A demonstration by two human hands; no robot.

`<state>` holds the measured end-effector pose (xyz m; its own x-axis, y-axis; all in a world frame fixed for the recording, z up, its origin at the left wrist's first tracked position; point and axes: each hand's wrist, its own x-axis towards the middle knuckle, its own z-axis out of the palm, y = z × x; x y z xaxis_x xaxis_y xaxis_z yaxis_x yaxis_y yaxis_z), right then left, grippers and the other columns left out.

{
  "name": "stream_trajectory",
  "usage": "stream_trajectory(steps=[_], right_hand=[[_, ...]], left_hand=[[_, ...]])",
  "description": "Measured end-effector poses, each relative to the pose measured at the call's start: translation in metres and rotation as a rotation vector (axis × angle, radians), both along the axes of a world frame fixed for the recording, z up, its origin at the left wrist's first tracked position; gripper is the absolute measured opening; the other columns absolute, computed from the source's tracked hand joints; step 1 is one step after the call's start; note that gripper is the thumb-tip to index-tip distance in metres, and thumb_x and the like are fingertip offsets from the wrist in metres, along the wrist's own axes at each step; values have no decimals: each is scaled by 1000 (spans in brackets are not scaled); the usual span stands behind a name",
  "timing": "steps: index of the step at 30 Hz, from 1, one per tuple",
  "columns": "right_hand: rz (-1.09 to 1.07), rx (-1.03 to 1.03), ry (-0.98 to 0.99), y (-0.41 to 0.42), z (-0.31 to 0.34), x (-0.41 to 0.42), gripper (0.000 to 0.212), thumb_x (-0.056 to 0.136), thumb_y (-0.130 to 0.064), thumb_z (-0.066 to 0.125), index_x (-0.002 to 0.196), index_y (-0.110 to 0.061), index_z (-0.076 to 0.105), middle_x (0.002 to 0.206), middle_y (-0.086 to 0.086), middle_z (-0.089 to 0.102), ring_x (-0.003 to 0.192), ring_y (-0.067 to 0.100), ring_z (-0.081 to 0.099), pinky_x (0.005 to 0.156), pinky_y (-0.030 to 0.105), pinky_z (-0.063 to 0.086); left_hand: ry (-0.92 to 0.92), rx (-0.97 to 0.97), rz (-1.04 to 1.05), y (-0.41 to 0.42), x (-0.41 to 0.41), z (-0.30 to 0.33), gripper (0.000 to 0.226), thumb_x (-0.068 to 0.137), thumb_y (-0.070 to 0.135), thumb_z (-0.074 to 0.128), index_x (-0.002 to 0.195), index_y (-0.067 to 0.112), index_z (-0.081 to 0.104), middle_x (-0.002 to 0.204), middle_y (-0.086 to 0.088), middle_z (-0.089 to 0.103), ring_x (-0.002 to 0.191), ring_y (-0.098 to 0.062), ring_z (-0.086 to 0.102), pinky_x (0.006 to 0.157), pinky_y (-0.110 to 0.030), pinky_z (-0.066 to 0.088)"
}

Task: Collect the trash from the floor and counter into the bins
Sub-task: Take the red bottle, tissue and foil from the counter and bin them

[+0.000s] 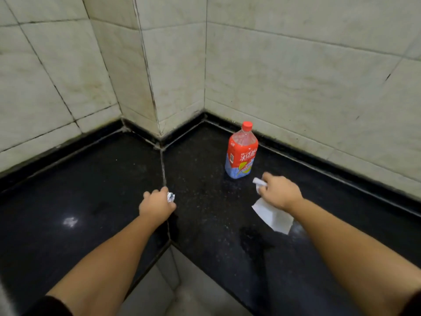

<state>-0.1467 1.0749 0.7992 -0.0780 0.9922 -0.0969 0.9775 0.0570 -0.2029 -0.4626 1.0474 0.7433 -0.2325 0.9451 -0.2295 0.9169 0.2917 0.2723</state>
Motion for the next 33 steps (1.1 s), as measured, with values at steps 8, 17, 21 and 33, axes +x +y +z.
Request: stream_trajectory(steps=[8, 17, 21, 33], right_hand=[[-62, 103, -1, 113, 64, -47, 65, 90, -57, 42, 142, -21, 25, 126, 21, 60, 114, 39, 57, 86, 43, 45], [-27, 50, -142, 167, 58, -57, 45, 96, -41, 44, 130, -11, 43, 123, 21, 59, 112, 38, 56, 80, 40, 44], [-1, 32, -138, 153, 67, -62, 44, 96, -38, 45, 127, -7, 45, 124, 20, 59, 112, 38, 57, 84, 41, 46], [437, 86, 130, 2, 75, -180, 38, 95, -39, 44, 116, -7, 45, 111, 20, 63, 98, 38, 61, 67, 36, 39]], left_hand=[[-14, 120, 30, 15, -11, 31, 31, 84, 23, 52, 113, 10, 53, 114, -14, 57, 112, -33, 48, 77, -37, 43], [19, 131, 133, 19, -26, 35, 28, 85, 24, 51, 109, 11, 54, 110, -12, 58, 108, -30, 49, 77, -39, 47], [25, 111, 173, -4, -30, 40, 30, 85, 24, 50, 112, 11, 53, 113, -13, 58, 111, -30, 49, 79, -38, 47], [89, 134, 447, -180, -71, 65, 35, 85, 26, 51, 116, 11, 53, 121, -15, 58, 115, -34, 49, 90, -41, 47]])
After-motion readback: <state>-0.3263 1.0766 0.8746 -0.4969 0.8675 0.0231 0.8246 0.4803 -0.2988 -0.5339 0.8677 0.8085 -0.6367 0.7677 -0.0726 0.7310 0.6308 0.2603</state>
